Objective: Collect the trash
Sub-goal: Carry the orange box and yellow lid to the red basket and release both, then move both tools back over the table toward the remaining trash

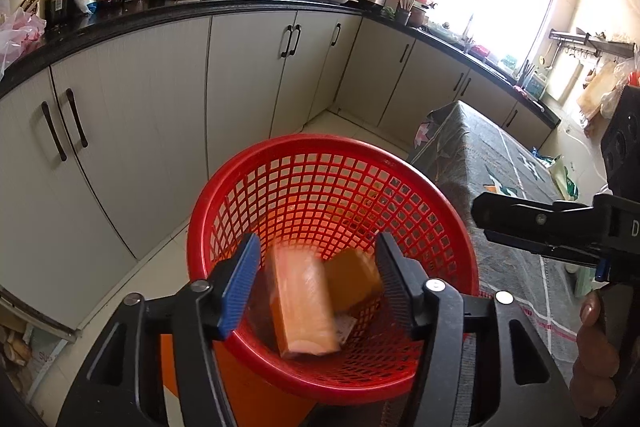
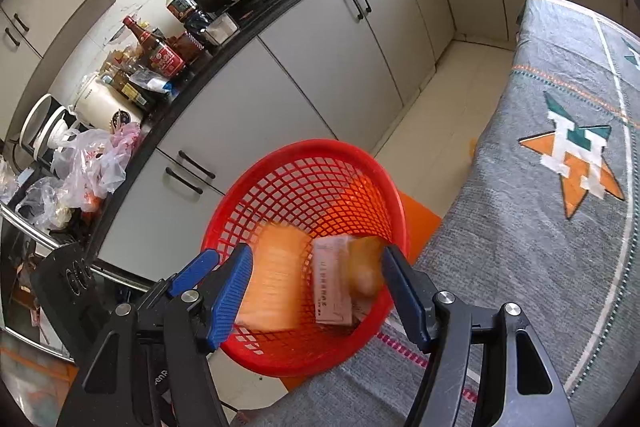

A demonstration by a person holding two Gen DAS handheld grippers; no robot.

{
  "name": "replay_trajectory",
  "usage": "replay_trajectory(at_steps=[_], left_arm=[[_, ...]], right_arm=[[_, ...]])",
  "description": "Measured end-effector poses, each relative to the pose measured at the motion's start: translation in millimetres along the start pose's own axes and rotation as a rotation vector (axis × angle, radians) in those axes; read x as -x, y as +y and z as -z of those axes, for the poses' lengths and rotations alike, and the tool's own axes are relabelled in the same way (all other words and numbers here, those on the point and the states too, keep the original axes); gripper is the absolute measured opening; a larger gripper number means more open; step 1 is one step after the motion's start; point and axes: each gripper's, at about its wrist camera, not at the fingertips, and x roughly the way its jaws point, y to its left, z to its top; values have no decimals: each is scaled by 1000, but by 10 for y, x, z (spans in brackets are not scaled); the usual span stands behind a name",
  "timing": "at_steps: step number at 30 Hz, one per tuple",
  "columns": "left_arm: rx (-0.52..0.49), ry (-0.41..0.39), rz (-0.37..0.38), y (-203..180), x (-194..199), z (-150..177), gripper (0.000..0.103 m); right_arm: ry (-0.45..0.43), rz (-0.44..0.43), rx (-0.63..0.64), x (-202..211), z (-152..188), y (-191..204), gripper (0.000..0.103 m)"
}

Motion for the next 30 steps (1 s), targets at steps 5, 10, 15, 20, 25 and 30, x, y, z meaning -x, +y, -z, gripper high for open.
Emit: replay_trajectory(at_steps=[5, 10, 15, 20, 25, 30], left_arm=[[-1, -7, 12, -54, 90, 13, 59], [-20, -19, 34, -194, 212, 51, 59], [-49, -24, 61, -420, 317, 108, 60], [-97, -15, 86, -714, 363, 169, 61], [-148, 3, 117, -1034, 380, 244, 62], [-208, 28, 145, -1388, 369, 331, 63]], right_arm=[[-32, -6, -4, 226, 59, -45, 72], [-62, 8, -12, 472, 184, -130, 72], [-88, 20, -44, 726, 330, -312, 72], [-112, 31, -86, 959, 494, -525, 72], [-141, 40, -136, 1208, 663, -789, 72], [-172, 56, -182, 1468, 806, -1043, 72]])
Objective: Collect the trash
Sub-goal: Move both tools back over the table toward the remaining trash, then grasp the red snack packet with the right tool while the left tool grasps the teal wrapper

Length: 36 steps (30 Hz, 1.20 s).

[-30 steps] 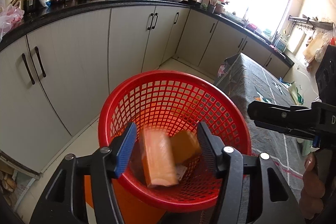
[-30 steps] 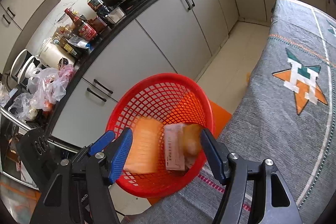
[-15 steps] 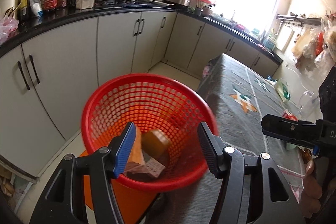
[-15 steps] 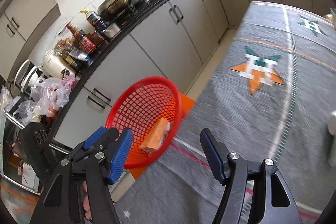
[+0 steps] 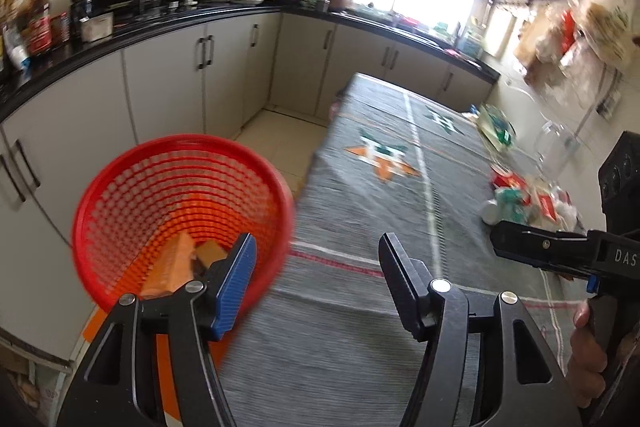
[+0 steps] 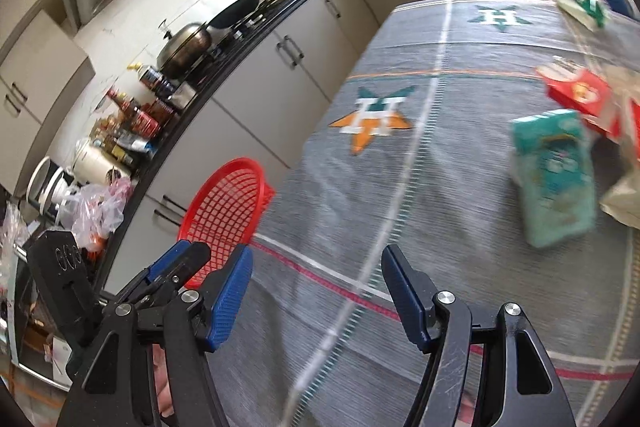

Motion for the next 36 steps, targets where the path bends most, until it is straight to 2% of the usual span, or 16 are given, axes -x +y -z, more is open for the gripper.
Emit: replay_trajectory(at_steps=[6, 9, 16, 21, 27, 31, 33, 35, 36], left_arm=[[-78, 45, 42, -468, -105, 51, 64], [-117, 68, 66, -705, -146, 63, 67], [-185, 115, 102, -1220, -265, 68, 68], [-218, 141, 105, -1492, -352, 87, 69], [-253, 154, 104, -1671, -426, 118, 70], [-250, 167, 107, -1713, -493, 95, 71], [-245, 177, 111, -1735, -552, 61, 71], [-235, 192, 117, -1754, -607, 17, 72], [-229, 198, 123, -1772, -641, -9, 72]], right_arm=[[-68, 24, -62, 431, 28, -400, 72], [-134, 58, -108, 775, 23, -690, 72], [-286, 252, -318, 1456, 113, -1640, 73], [-290, 249, -443, 1540, 237, -2140, 73], [-240, 218, -411, 1440, 241, -2113, 73], [-194, 266, -305, 1288, 217, -1931, 71], [-173, 335, -245, 1212, 230, -1842, 65], [-153, 423, -175, 1146, 237, -1738, 45], [-149, 452, -153, 1122, 253, -1703, 41]])
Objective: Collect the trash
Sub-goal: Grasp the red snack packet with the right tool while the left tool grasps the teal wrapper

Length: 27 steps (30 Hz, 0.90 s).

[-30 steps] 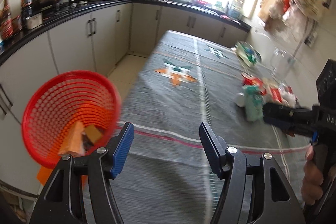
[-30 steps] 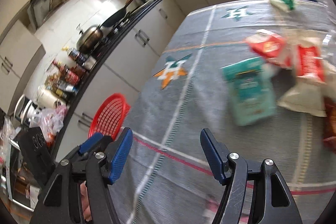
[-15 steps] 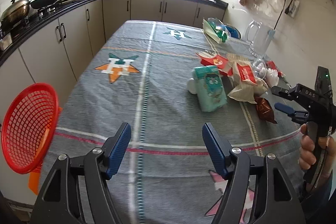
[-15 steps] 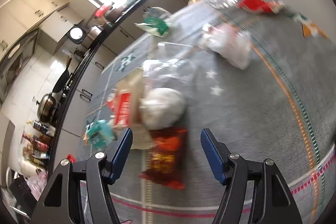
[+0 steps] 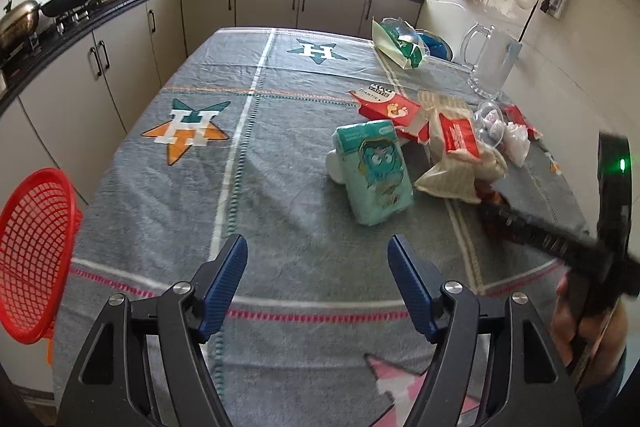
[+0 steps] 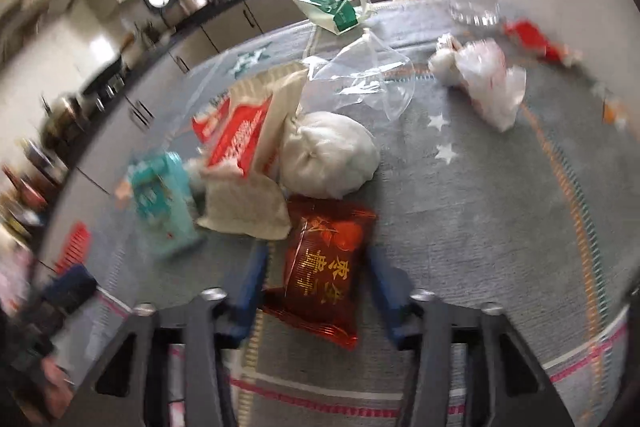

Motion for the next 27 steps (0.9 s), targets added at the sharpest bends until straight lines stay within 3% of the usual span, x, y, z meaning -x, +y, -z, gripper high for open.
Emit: replay_trajectory(at_steps=[6, 11, 15, 17, 19, 22, 25, 27], left_arm=[[41, 33, 10, -42, -254, -192, 77], [113, 81, 88, -64, -536, -313, 77], [136, 104, 104, -123, -727, -386, 76], [128, 107, 105, -182, -787, -417, 69], [113, 108, 98, -250, -848, -431, 47], [90, 94, 120, -335, -864, -402, 29], [49, 43, 126, -388, -761, -330, 16], [24, 4, 114, -400, -648, -259, 14]], right_arm=[[-62, 39, -17, 104, 16, -74, 36], [-82, -41, -107, 203, 18, -253, 36], [-67, -79, -124, 198, 18, -288, 36], [-72, -80, -123, 189, -2, -270, 36], [-74, -81, -120, 190, -5, -259, 36], [-70, -82, -118, 180, 0, -245, 36], [-74, -80, -114, 184, 6, -232, 36], [-77, -82, -103, 169, -8, -210, 36]])
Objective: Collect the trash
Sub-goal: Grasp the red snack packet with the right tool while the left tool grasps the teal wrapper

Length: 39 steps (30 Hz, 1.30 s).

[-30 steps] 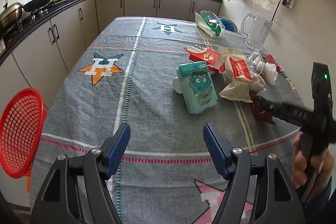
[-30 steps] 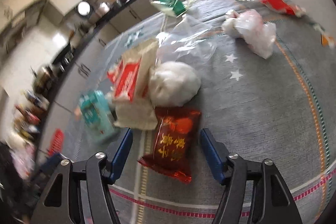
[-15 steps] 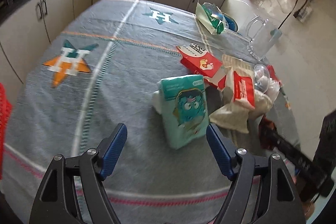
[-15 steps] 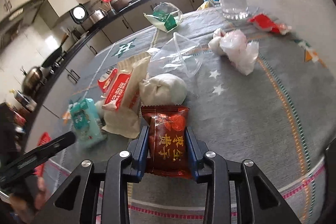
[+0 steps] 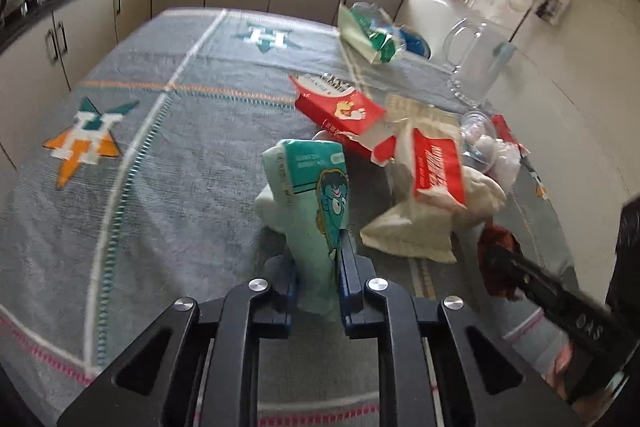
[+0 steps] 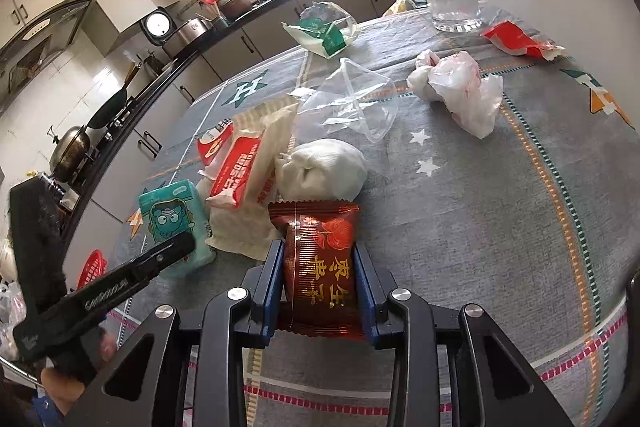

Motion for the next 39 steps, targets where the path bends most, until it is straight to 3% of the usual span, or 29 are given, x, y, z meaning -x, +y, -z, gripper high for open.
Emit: replay_trajectory(at_steps=[5, 11, 19, 39], left_arm=[[-73, -146, -62, -21, 277, 189, 14], [-70, -237, -91, 38, 440, 218, 14], [-77, -297, -140, 26, 503, 208, 14], [-103, -337, -184, -9, 557, 246, 14]], right_arm=[[-52, 6, 95, 67, 49, 198, 36], [-173, -2, 283, 250, 192, 594, 36], [-197, -21, 293, 275, 186, 621, 36], [-170, -13, 295, 218, 206, 633, 36]])
